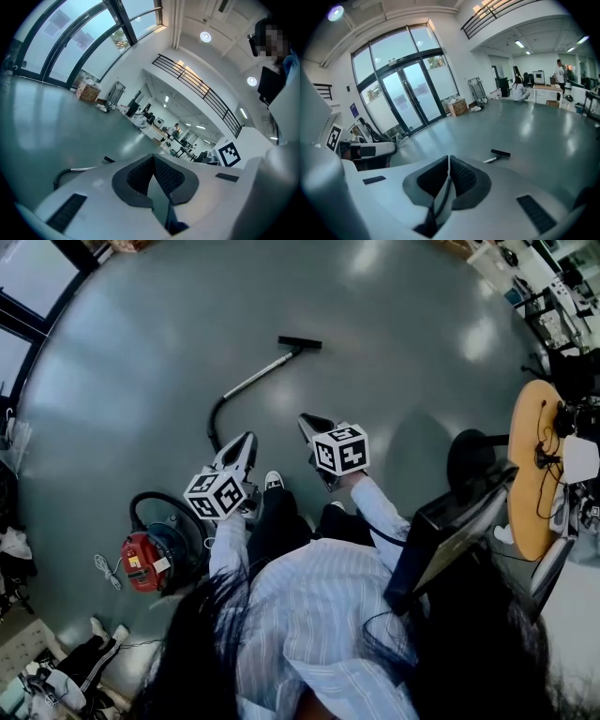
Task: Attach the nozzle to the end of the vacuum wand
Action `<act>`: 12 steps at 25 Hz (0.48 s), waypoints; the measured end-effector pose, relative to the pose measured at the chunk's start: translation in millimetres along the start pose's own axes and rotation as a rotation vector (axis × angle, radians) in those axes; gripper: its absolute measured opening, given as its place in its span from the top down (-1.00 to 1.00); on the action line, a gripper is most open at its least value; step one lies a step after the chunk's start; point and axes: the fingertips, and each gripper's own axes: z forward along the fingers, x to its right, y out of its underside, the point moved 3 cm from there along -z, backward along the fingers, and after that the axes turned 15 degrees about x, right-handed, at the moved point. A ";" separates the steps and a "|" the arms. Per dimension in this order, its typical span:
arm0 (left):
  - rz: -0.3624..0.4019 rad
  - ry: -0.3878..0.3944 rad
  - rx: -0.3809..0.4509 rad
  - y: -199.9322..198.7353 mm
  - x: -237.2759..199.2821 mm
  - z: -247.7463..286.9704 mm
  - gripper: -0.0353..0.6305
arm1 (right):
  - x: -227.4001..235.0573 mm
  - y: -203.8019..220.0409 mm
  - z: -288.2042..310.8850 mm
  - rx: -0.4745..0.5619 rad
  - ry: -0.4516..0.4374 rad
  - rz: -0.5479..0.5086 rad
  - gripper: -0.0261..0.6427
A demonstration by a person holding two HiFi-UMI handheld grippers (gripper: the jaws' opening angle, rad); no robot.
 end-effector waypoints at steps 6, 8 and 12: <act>-0.013 -0.060 0.081 36.0 64.2 -5.5 0.88 | 24.4 23.7 -71.7 -0.029 -0.074 -0.064 0.87; -0.017 -0.079 0.107 55.1 91.1 -10.8 0.88 | 36.2 36.1 -101.9 -0.042 -0.096 -0.104 0.87; -0.007 -0.125 0.137 97.7 136.5 -28.9 0.88 | 58.1 60.0 -151.6 -0.051 -0.144 -0.145 0.87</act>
